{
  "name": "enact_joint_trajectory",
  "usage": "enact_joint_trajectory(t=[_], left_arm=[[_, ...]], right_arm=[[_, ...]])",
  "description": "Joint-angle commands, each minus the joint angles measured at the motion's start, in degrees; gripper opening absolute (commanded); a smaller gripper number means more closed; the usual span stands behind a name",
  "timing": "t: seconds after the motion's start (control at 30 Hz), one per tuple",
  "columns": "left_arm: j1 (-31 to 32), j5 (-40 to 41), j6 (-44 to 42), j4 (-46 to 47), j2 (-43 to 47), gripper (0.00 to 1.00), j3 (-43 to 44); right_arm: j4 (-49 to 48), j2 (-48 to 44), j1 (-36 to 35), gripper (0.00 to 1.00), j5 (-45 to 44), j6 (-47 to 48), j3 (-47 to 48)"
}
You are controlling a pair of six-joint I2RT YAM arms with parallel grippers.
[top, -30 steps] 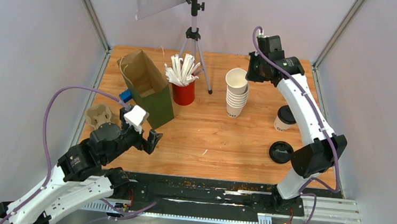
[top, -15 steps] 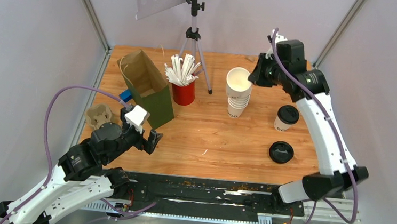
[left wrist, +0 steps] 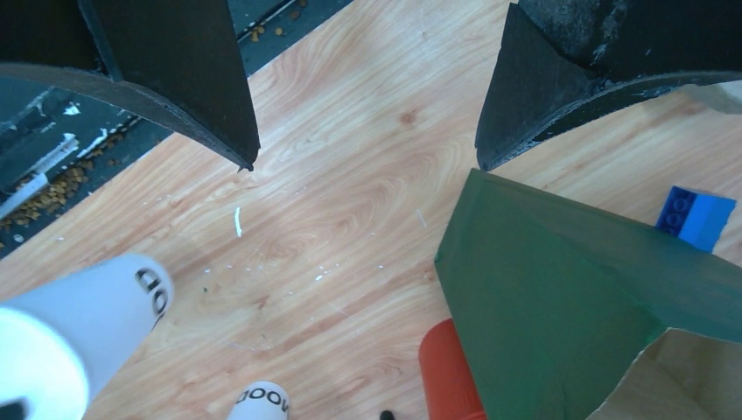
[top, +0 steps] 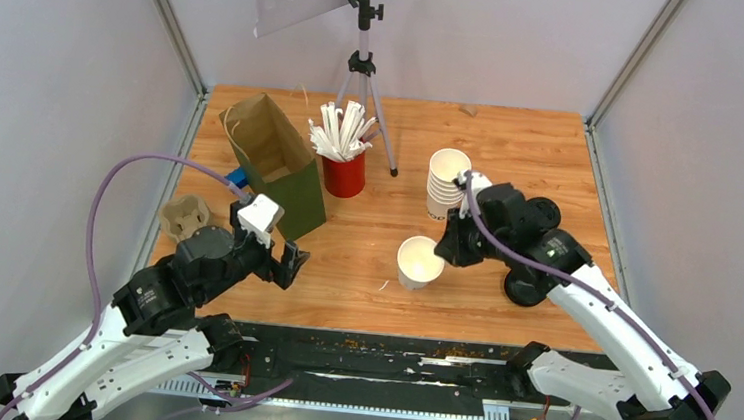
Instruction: Pack the takeout coffee
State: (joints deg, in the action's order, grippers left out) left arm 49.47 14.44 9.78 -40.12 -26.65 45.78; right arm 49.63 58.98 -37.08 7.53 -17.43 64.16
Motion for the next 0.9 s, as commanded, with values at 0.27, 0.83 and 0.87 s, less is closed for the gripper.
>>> enact_joint_trajectory(t=[0.27,0.83,0.87], left_arm=[[0.18,-3.20,5.62,6.11,-1.56,1.00,-3.26],[0.17,-4.79,4.67,4.89,-1.91,1.00,-3.15],[0.16,-4.77,4.71,4.82,-1.56,1.00,-3.11]], right_arm=[[-21.92,-3.25,-11.15,0.04,-10.66,-6.19,-18.97],[-11.05,-7.75,-12.59,0.31,-19.58,-11.87,-18.74],[-7.48,-8.15,-12.58,0.33,-21.24,-14.09,-17.71]])
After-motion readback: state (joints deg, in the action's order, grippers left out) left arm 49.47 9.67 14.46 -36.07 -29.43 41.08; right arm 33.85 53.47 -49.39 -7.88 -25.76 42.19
